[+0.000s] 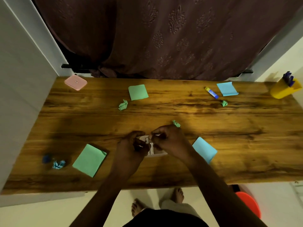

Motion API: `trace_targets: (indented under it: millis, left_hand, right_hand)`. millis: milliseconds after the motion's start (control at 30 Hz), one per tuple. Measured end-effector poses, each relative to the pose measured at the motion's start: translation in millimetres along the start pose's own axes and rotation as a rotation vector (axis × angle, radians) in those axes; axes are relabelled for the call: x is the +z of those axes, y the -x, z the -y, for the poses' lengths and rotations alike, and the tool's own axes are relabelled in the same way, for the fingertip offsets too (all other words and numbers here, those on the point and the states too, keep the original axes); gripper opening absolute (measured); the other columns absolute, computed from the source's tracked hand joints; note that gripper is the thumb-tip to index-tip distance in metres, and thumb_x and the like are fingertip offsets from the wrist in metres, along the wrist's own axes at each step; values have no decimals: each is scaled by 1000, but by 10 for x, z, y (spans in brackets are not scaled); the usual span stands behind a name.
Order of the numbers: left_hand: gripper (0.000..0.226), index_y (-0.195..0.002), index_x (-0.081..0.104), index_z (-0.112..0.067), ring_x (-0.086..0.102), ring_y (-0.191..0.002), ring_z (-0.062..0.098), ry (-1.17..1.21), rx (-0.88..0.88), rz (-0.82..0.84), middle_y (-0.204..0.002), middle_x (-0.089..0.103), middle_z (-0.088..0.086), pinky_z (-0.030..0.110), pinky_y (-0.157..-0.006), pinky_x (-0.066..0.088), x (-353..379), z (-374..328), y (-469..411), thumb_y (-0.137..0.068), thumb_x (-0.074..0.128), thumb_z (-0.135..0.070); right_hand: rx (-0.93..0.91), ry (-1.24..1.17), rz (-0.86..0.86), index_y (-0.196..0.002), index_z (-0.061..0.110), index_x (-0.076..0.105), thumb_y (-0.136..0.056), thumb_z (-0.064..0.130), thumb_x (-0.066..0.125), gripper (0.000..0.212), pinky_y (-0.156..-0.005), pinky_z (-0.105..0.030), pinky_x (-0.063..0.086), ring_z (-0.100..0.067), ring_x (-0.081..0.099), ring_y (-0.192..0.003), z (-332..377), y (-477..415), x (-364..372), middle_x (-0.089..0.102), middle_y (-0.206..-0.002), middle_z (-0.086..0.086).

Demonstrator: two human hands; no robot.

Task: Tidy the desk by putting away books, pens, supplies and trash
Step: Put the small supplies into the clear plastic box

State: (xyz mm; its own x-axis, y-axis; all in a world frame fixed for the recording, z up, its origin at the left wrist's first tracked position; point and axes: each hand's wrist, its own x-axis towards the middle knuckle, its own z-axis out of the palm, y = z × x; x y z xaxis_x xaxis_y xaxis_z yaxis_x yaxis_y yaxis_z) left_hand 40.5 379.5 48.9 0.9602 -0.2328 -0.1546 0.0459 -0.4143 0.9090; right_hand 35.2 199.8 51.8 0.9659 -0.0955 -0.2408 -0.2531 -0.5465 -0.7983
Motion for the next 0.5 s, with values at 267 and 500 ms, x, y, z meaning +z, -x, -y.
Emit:
trace_targets:
  millis: [267,500]
  left_hand:
    - [50,-111,61,-39,73,-79,2,47,43,19,-88,76,-10,15,-63,56,137,-61,-33,-79,82,-8]
    - [33,-108,69,-27,71,-80,-1,-71,17,-45,-87,75,-13,23,-78,58,-37,178,0,-80,82,-13]
  right_hand:
    - [9,151,-66,-107,11,77,-86,21,80,23,-75,-39,64,-17,75,-80,48,-23,0,77,-96,-6]
    - [52,745,34,-116,12,65,-94,11,67,22,-91,-38,54,-28,64,-115,167,-23,276,65,-122,-9]
